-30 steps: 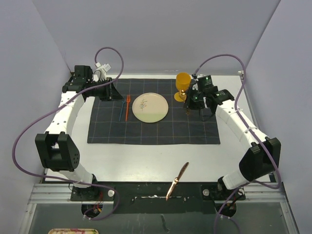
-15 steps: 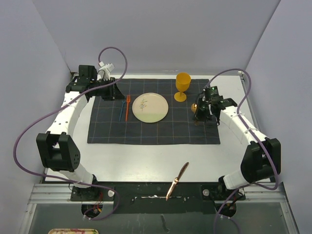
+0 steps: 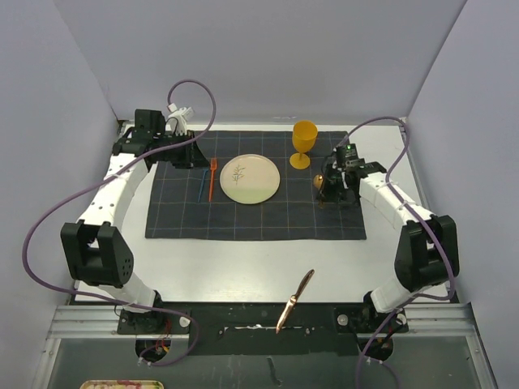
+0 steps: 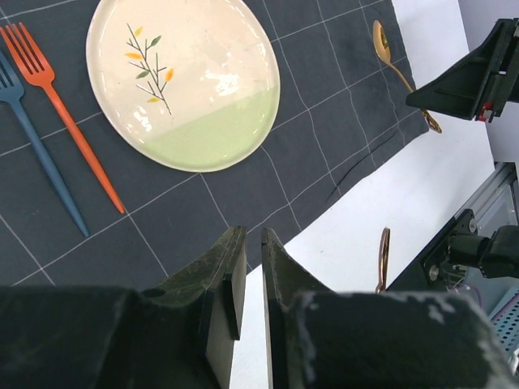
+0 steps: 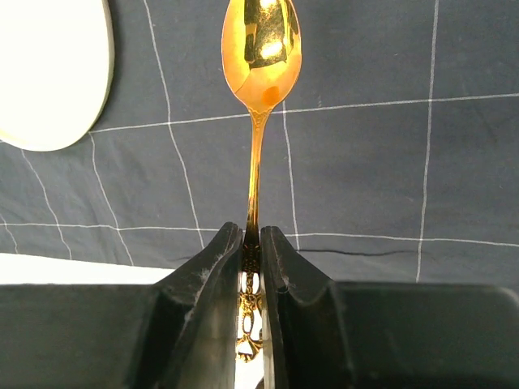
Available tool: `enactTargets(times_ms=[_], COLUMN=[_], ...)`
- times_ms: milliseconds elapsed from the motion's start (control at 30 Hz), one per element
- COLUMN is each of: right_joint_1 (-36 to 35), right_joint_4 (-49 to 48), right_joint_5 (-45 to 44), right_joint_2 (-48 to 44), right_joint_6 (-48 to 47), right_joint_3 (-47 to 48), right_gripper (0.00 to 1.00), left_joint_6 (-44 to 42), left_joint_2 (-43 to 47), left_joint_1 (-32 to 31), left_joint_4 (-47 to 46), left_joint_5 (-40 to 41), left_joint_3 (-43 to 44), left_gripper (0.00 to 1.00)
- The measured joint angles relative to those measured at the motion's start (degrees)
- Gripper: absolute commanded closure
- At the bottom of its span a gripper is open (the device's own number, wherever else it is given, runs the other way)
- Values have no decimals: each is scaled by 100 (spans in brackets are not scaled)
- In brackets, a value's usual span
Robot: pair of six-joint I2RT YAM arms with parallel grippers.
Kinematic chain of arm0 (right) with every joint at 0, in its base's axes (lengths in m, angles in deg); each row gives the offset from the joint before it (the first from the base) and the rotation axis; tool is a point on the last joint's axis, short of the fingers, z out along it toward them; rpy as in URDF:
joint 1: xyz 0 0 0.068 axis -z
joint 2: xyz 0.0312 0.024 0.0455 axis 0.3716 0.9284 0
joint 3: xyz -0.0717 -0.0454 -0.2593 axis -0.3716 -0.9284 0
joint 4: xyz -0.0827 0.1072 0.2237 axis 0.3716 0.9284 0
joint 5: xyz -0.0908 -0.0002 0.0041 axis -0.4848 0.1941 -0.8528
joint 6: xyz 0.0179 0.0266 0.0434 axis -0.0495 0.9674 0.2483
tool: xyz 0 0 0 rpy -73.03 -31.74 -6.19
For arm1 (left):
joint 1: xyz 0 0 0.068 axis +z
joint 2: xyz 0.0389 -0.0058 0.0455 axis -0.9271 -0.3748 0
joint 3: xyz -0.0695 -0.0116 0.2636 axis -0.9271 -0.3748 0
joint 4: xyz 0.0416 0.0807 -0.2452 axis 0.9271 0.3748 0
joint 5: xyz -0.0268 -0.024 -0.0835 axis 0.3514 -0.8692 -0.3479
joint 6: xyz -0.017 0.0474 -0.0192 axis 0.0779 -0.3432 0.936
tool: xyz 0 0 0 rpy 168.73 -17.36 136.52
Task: Set the dinner table for one person
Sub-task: Place the spoon on the napkin.
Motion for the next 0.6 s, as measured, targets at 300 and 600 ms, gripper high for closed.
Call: enactTargets(times_ms=[300,600], right_joint_1=[-175,-678], right_joint_4=[-306,-588], right_joint_5=[-155,-415], right_joint_2=[573,1032], right_joint_6=[0,-111], right_joint_3=[0,52], right_gripper=[100,100], left_joint_6=[-131,-310], left_joint_2=[160,166], left_joint_1=[-177,-341], left_joint_4=[-46,-103], left_joint_5=[280,496], left_joint_3=[-57,-98], left_gripper=[88,88])
